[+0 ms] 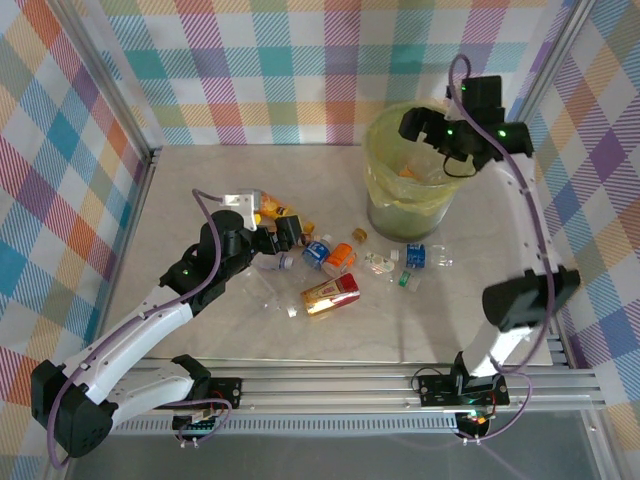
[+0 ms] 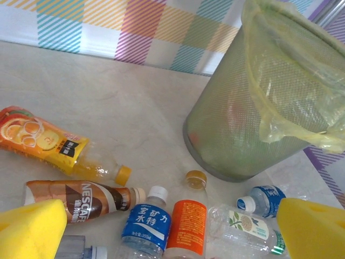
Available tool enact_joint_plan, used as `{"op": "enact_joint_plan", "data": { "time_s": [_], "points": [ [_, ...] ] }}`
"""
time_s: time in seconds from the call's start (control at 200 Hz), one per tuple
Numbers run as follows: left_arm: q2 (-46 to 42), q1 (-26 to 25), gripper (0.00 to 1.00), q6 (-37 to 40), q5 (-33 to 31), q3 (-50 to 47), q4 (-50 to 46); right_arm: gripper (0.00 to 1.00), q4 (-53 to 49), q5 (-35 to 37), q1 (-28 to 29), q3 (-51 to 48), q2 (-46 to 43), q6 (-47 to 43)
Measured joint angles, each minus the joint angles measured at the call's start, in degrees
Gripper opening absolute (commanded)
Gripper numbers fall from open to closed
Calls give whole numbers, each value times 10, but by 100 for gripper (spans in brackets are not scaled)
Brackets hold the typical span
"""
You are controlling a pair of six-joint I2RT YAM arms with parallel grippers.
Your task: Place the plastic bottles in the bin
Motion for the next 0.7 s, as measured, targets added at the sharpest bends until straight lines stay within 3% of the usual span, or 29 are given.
{"op": "enact_joint_plan", "data": {
  "time_s": [0.16, 0.35, 0.555, 0.7],
  "points": [
    [0, 0, 100, -19, -31, 0, -10, 100, -4, 38, 27, -103, -124, -11],
    [1, 0, 100, -50, -74, 0, -47, 100, -21, 144, 164, -220, -221, -12],
    [10, 14, 100, -78, -89, 0, -76, 100, -56, 246, 299, -312, -247, 34],
    [18, 23, 100, -89, -88, 0, -80, 100, -78, 268, 346, -362, -221, 58]
  ]
}}
